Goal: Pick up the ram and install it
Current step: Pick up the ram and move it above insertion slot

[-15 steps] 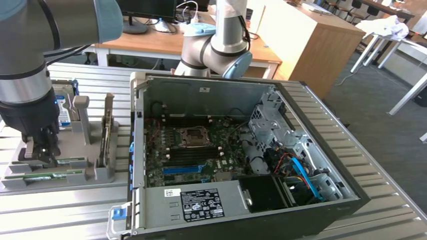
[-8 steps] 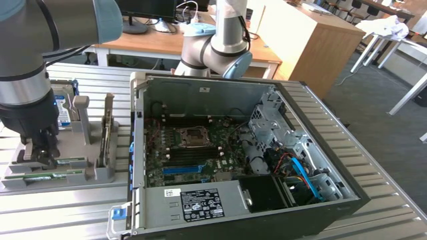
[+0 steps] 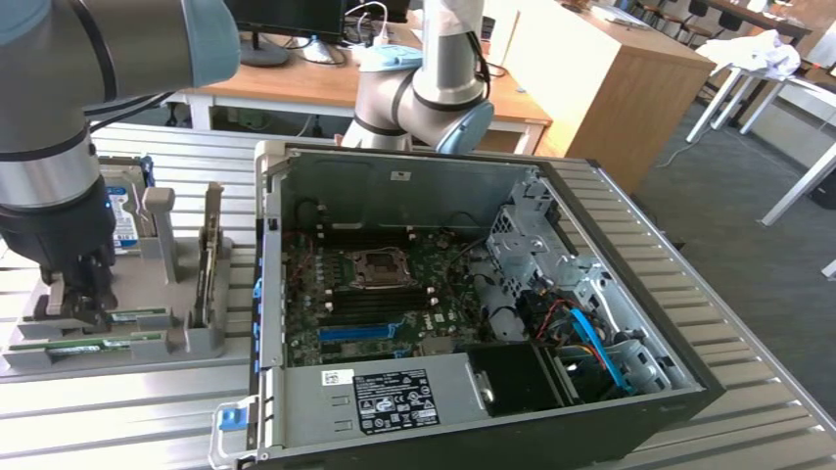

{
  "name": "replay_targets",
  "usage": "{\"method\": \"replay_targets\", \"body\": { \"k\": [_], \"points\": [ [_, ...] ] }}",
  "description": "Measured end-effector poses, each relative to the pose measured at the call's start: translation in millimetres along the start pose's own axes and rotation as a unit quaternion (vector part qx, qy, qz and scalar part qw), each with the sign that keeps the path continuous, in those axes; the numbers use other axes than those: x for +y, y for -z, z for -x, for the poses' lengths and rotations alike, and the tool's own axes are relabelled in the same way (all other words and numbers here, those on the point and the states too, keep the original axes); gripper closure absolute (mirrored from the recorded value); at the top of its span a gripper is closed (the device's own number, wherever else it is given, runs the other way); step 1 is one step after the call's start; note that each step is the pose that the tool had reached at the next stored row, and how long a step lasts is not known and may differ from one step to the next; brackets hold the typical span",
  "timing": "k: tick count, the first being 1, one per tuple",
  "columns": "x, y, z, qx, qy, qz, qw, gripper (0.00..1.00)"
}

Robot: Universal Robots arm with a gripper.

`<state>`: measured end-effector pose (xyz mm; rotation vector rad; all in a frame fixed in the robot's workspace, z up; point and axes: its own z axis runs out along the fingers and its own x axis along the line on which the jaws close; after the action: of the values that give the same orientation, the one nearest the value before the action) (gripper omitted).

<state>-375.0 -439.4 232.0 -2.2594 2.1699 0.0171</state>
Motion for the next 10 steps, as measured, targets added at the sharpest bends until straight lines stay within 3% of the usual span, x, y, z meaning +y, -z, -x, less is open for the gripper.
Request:
{"method": "replay_targets", "body": {
  "k": [10],
  "points": [
    [0.0,-8.6,-0.6,0.0,0.0,0.0,1.0,0.64]
  ]
}}
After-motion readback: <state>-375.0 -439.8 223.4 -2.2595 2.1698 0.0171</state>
